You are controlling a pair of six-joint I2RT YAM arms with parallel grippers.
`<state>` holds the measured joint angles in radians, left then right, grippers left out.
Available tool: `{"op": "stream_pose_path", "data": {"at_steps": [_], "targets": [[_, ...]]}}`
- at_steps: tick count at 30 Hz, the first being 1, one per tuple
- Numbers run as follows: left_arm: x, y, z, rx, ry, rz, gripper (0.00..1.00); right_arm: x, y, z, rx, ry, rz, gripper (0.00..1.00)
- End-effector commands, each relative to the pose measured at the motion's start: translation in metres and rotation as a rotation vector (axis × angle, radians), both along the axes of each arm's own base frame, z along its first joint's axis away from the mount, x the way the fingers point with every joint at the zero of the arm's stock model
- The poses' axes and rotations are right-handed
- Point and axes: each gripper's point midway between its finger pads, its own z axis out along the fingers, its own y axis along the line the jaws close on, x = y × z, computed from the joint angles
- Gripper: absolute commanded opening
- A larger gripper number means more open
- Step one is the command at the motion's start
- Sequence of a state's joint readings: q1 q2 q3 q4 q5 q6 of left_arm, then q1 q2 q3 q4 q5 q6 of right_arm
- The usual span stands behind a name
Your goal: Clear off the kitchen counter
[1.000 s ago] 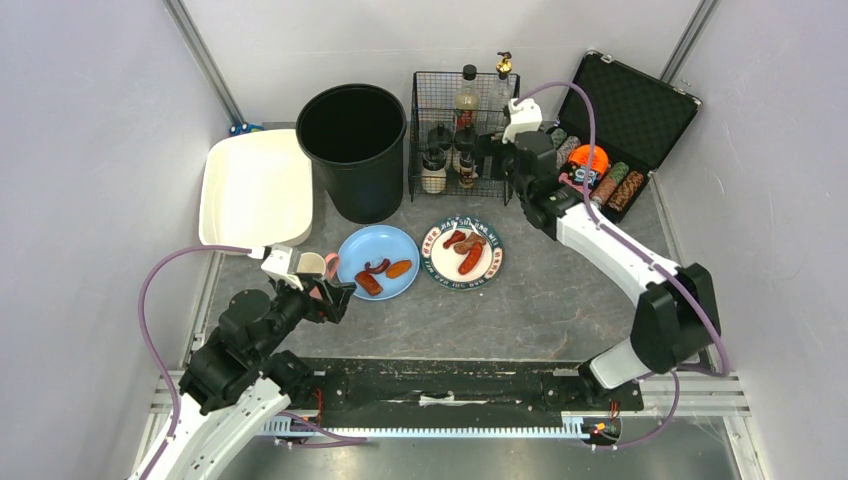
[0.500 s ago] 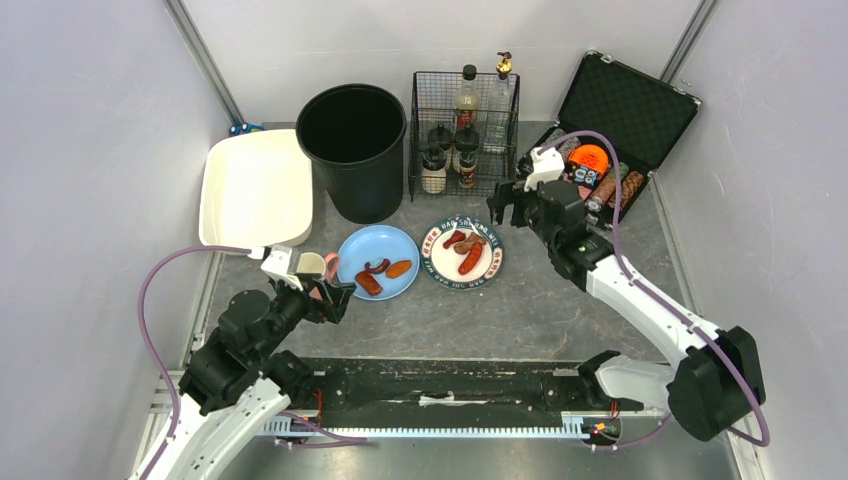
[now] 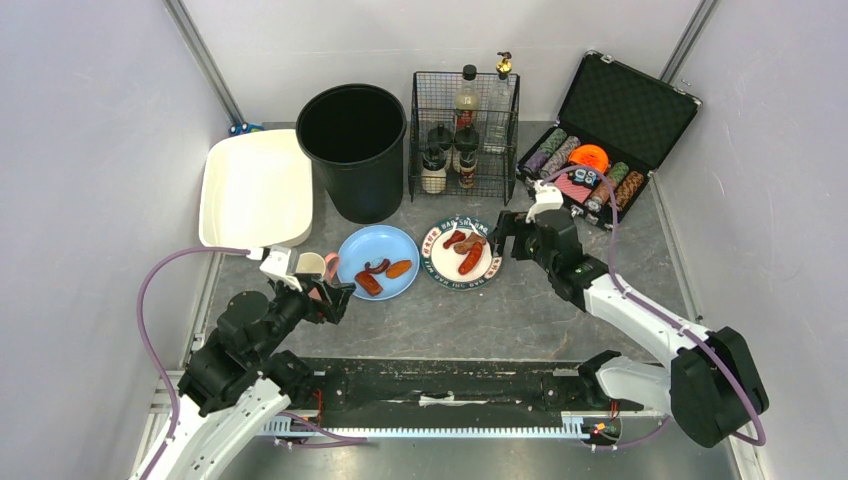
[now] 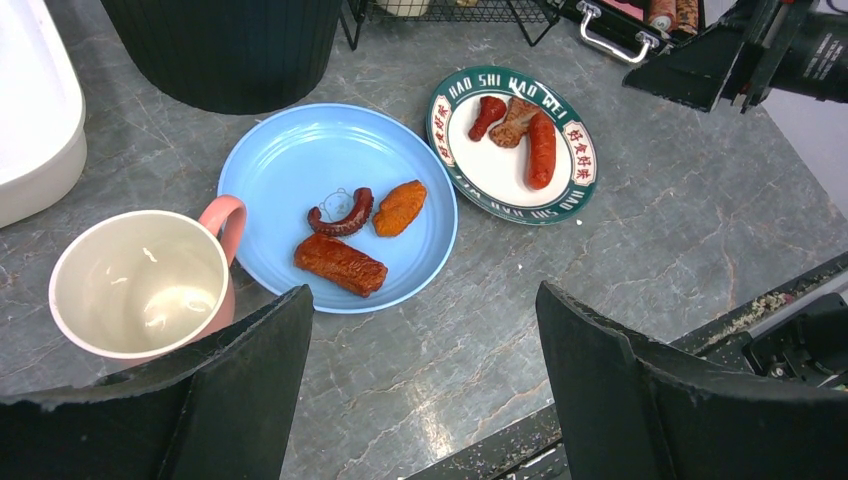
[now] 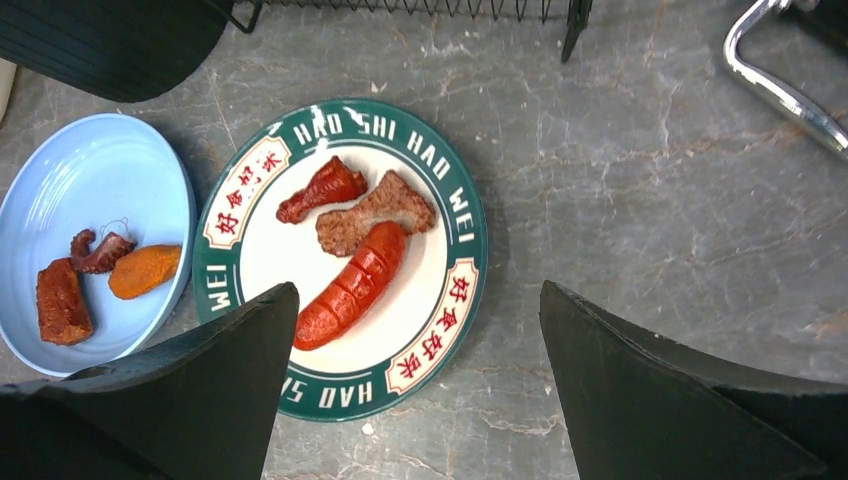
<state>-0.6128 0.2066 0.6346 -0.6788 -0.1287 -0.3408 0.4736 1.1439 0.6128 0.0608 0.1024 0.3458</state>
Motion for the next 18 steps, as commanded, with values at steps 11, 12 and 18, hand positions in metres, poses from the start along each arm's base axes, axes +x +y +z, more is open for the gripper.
{"op": "stream_pose_path", "data": {"at_steps": [11, 12, 18], "targets": [[0.001, 0.0, 0.009, -0.001, -0.048, -0.011, 0.88, -0.009, 0.002, -0.045, 0.151, 0.102, -0.102, 0.85], [0.001, 0.0, 0.01, -0.002, -0.049, -0.011, 0.88, -0.01, 0.002, -0.048, 0.162, 0.109, -0.108, 0.83], [0.0, 0.0, 0.011, -0.007, -0.057, -0.011, 0.88, -0.016, 0.003, -0.071, 0.229, 0.151, -0.133, 0.74]]}}
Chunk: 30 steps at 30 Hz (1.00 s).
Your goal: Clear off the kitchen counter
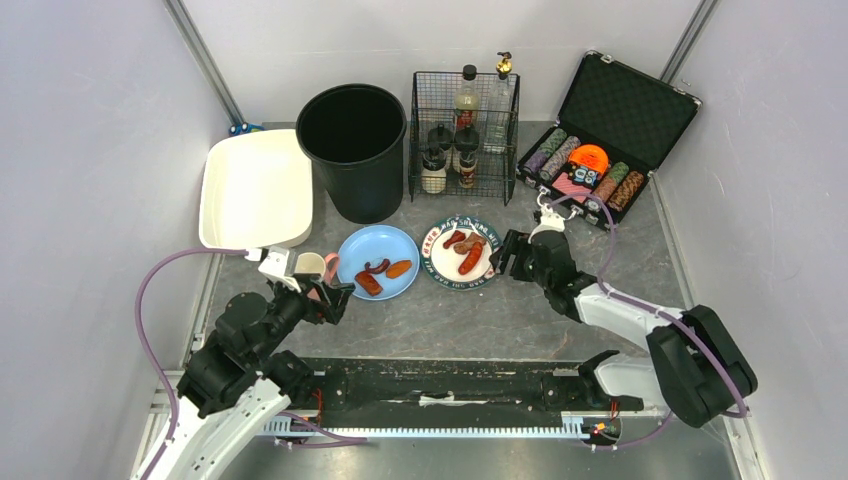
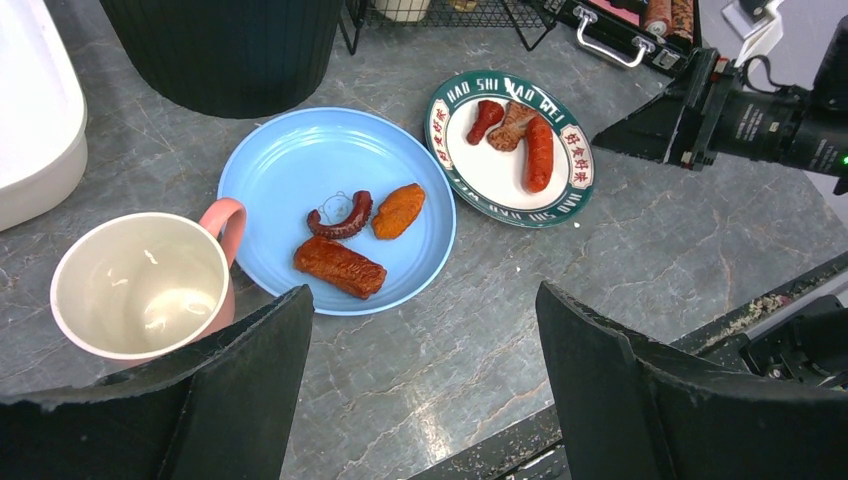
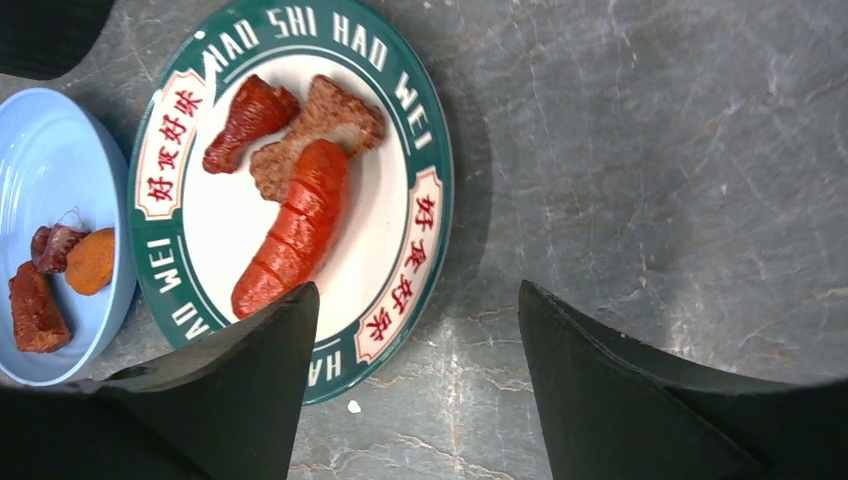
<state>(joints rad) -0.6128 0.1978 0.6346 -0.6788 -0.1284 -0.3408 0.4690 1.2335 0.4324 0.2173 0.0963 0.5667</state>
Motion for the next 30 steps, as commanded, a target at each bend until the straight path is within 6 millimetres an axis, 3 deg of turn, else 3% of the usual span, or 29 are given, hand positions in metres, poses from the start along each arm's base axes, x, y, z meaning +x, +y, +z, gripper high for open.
{"op": "stream_pose_path", "data": {"at_steps": [1, 12, 30], "targets": [[0.0, 0.0, 0.01, -0.003, -0.052, -0.012, 0.88, 0.007, 0.007, 0.001, 0.109, -0.02, -0.036, 0.73], [0.0, 0.0, 0.011, -0.004, -0.055, -0.014, 0.87, 0.001, 0.014, -0.032, 0.249, 0.061, -0.046, 0.62], [0.003, -0.001, 0.007, 0.008, -0.038, -0.008, 0.88, -0.002, 0.024, -0.055, 0.342, 0.114, -0.047, 0.39]]}}
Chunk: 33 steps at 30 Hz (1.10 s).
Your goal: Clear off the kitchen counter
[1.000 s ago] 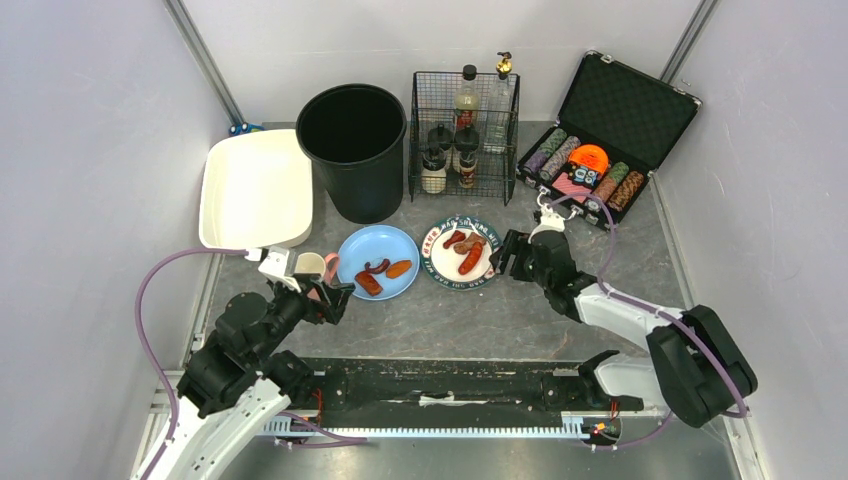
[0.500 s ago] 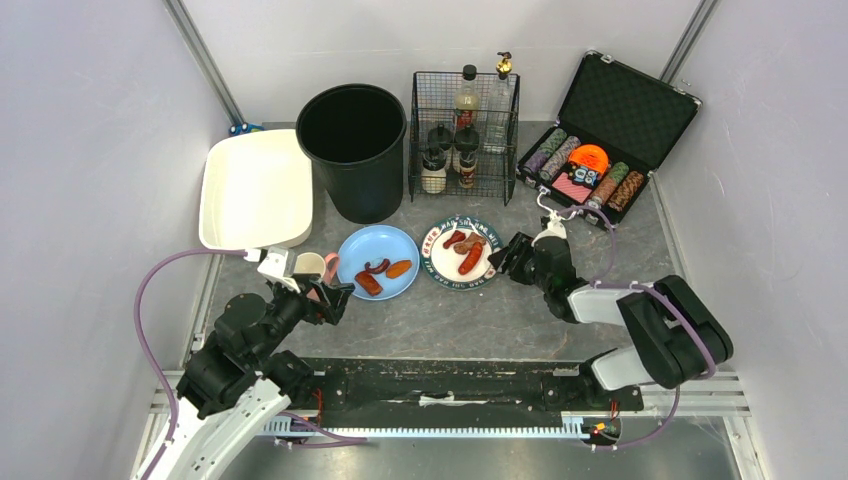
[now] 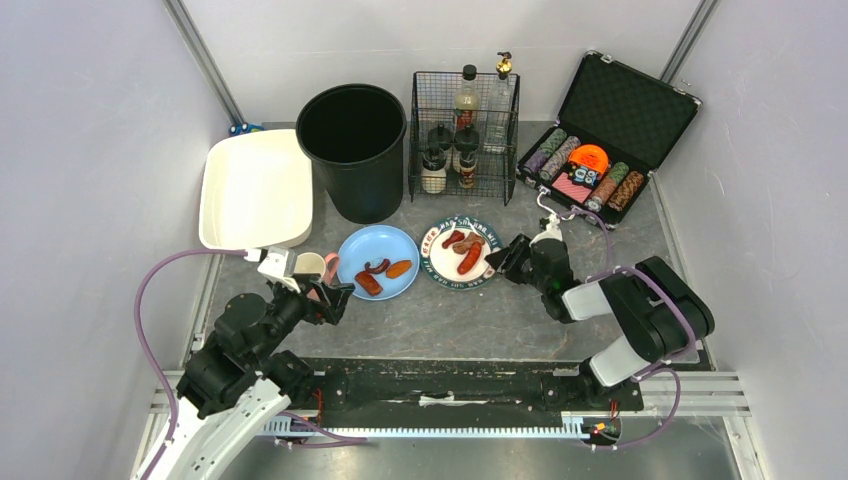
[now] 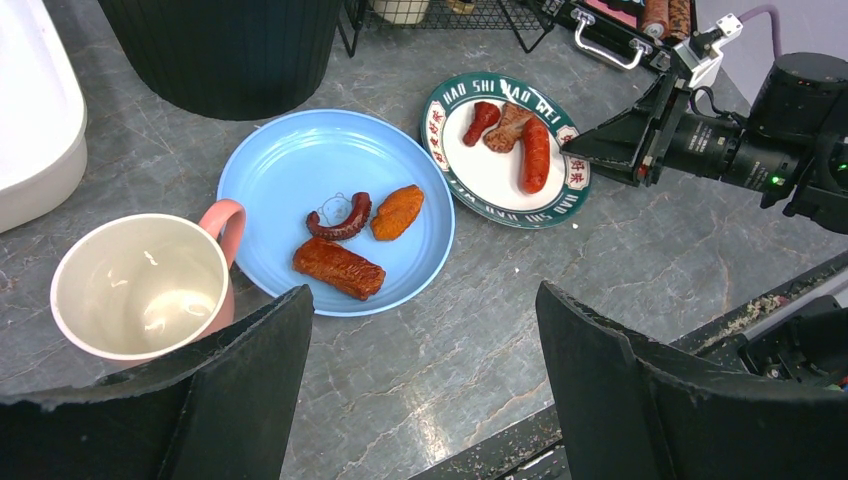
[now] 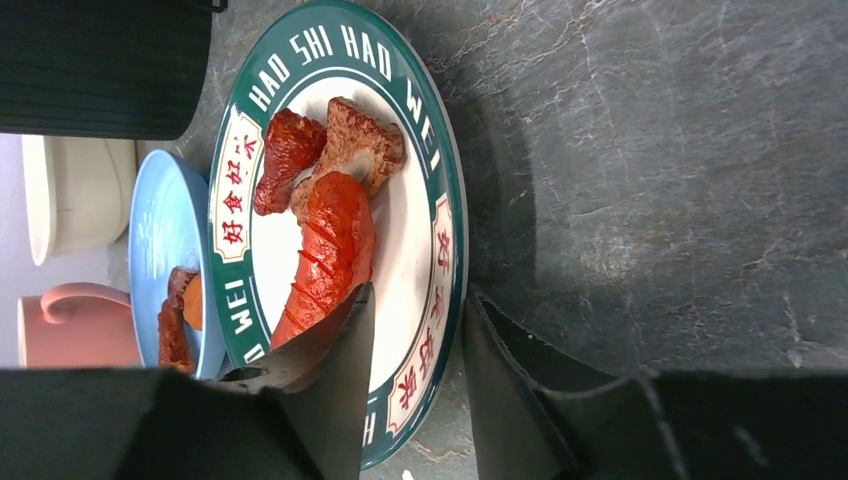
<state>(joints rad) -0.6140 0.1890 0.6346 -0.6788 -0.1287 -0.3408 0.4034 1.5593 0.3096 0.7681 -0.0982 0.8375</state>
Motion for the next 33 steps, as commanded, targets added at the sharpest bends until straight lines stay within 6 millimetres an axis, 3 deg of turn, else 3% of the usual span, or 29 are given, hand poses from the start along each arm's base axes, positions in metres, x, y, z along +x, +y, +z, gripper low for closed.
{"op": "stream_pose_path", "data": {"at_steps": [1, 6, 10, 20, 33], "targets": [[0.004, -0.001, 0.006, 0.012, -0.029, -0.005, 0.88, -0.013, -0.002, -0.019, 0.005, 0.066, -0.001, 0.37], [0.005, -0.002, 0.004, 0.015, -0.021, -0.004, 0.88, -0.014, -0.002, -0.022, 0.03, 0.068, -0.004, 0.22], [0.005, -0.002, 0.004, 0.017, -0.019, 0.0, 0.88, -0.013, -0.002, -0.019, 0.05, 0.057, -0.004, 0.0], [0.002, -0.007, 0.006, 0.01, -0.02, -0.035, 0.9, -0.02, -0.019, -0.002, 0.086, 0.002, -0.042, 0.0], [-0.012, -0.045, 0.03, -0.106, 0.048, -0.212, 0.9, -0.048, -0.037, 0.02, 0.084, -0.058, -0.042, 0.0]]}}
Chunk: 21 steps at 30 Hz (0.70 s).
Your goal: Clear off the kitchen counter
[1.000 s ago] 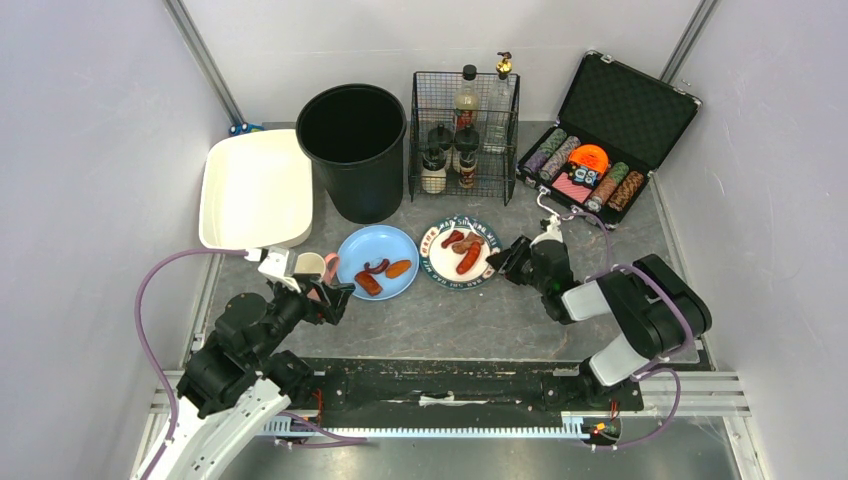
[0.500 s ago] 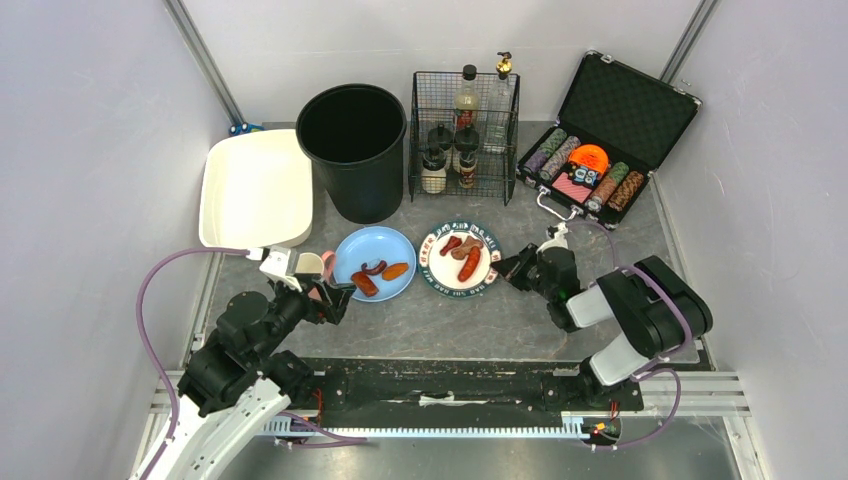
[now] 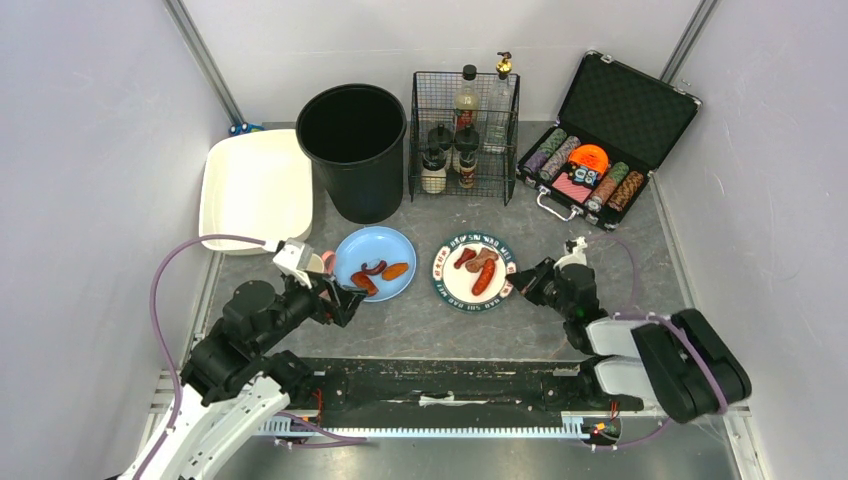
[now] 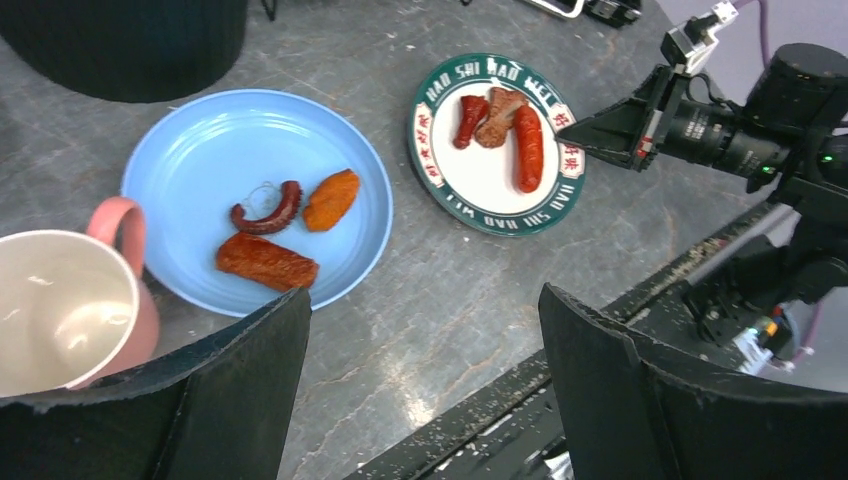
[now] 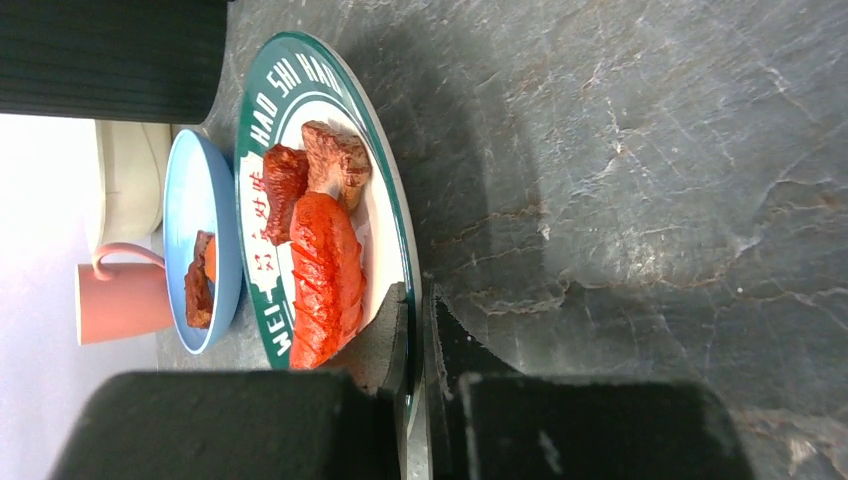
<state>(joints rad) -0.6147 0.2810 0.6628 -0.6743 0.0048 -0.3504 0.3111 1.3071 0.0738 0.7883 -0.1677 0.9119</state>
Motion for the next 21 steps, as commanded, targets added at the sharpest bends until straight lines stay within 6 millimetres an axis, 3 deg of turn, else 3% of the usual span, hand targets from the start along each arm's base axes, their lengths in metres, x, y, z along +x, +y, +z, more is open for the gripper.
{"op": "stream_pose_path", "data": {"at_steps": [1, 9, 15, 21], "targets": [[-0.006, -0.024, 0.033, -0.122, -0.001, -0.094, 0.9, -0.004, -0.003, 0.017, -0.023, -0.074, 0.019, 0.0], [-0.013, -0.053, 0.024, -0.202, 0.165, -0.186, 0.9, -0.017, -0.008, 0.032, -0.048, -0.122, 0.036, 0.0], [-0.016, -0.074, 0.005, -0.223, 0.272, -0.267, 0.9, -0.027, -0.007, 0.034, -0.035, -0.129, 0.061, 0.0], [-0.011, -0.081, -0.011, -0.224, 0.321, -0.265, 0.9, -0.035, 0.002, 0.037, 0.012, -0.125, 0.108, 0.0]]}}
